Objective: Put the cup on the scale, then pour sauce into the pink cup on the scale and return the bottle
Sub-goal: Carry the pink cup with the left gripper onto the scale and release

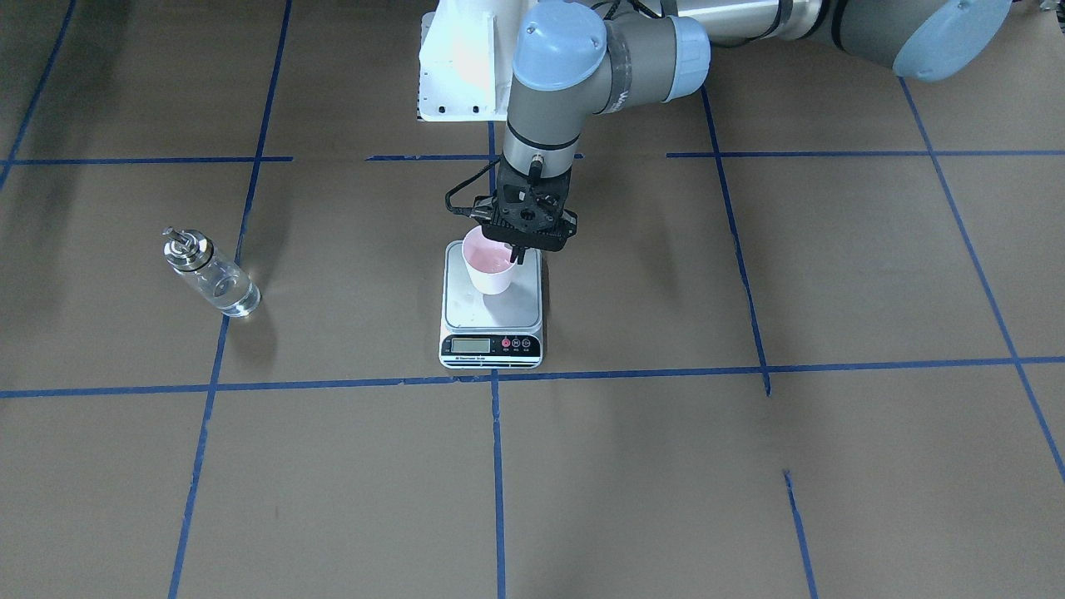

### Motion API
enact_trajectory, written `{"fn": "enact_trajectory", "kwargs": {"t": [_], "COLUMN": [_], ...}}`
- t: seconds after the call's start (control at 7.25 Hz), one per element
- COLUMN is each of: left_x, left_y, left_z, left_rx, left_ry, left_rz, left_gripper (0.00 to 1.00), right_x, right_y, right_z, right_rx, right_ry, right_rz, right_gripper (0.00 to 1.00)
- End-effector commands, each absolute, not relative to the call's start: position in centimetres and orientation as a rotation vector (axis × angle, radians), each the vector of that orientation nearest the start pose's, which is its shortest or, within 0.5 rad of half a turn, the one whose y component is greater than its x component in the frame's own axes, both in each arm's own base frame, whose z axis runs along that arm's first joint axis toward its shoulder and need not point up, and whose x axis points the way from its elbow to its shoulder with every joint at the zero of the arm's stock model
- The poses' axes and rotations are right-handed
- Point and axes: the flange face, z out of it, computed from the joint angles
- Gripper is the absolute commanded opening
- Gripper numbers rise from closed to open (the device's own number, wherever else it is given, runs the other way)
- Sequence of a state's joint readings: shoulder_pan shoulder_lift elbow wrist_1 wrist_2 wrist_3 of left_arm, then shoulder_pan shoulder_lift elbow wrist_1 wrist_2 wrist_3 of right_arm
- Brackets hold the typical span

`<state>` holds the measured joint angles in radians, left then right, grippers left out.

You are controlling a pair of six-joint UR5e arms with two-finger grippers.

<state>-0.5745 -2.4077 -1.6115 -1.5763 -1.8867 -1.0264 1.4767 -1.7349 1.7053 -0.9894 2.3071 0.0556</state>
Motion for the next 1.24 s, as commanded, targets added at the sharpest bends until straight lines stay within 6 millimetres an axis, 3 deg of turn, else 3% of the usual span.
{"fn": "enact_trajectory", "kwargs": {"t": [0.0,0.28,0.41,0.55,0.83,1.1], "left_x": [54.7,54.8,54.7,54.1,51.4,45.1], "left_y": [-47.0,-47.1,-47.0,-46.9,-46.8,-47.4], "left_z": [13.9,14.0,14.2,14.4,15.0,16.8], "left_rx": [0.214,0.218,0.218,0.228,0.255,0.323], "left_ry": [0.9,0.902,0.901,0.904,0.908,0.847], "left_rz": [0.119,0.123,0.125,0.126,0.129,0.21], "left_gripper": [0.07,0.54,0.9,1.0,1.0,1.0], "right_x": [2.4,2.4,2.4,2.4,2.3,2.1], "right_y": [-45.0,-45.0,-45.0,-45.0,-45.1,-45.0], "right_z": [60.5,60.5,60.5,60.4,60.0,57.3], "right_rx": [0.47,0.469,0.471,0.47,0.466,0.497], "right_ry": [-0.755,-0.755,-0.755,-0.757,-0.768,-0.841], "right_rz": [-0.237,-0.238,-0.238,-0.237,-0.217,-0.135], "right_gripper": [1.0,1.0,1.0,1.0,1.0,1.0]}}
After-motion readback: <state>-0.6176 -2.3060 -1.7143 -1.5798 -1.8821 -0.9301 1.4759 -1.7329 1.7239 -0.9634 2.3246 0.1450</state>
